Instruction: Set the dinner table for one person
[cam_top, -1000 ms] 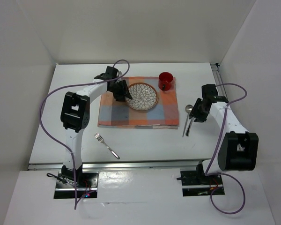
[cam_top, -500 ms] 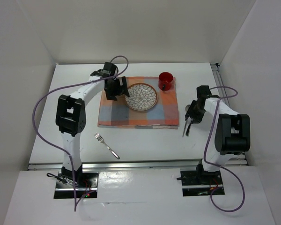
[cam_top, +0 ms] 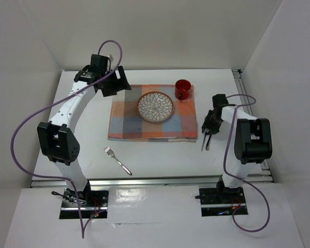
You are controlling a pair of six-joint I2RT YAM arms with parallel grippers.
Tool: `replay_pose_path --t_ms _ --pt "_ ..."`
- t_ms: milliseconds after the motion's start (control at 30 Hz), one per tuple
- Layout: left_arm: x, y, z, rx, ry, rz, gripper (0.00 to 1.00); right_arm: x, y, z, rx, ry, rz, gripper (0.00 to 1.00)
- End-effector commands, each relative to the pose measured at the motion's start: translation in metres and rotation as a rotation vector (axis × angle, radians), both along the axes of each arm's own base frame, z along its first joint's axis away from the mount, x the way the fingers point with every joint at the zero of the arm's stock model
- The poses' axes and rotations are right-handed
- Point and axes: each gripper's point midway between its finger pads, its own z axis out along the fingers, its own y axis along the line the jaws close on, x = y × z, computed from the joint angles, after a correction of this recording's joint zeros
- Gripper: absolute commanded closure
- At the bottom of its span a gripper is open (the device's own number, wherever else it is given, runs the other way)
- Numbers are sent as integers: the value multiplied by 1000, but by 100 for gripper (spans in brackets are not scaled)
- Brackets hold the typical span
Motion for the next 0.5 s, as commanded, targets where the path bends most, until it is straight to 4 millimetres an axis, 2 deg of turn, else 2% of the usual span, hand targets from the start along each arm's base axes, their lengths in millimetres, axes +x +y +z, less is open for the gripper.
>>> replay_pose_path --t_ms 0,200,333,367,400,467 --pt "-11 0 6 2 5 -22 7 16 5 -6 -20 -29 26 59" --pt "-14 3 5 -3 16 -19 7 13 11 -15 -62 0 35 65" --pt "-14 3 5 -3 16 -19 8 15 8 -13 -92 -2 11 79" --pt "-15 3 2 -1 25 -19 8 16 6 -10 -106 -12 6 84" --pt "-17 3 6 -3 16 -19 8 14 3 -11 -118 -2 3 93" --pt "-17 3 6 -3 16 -19 8 18 2 -4 -127 -18 -11 100"
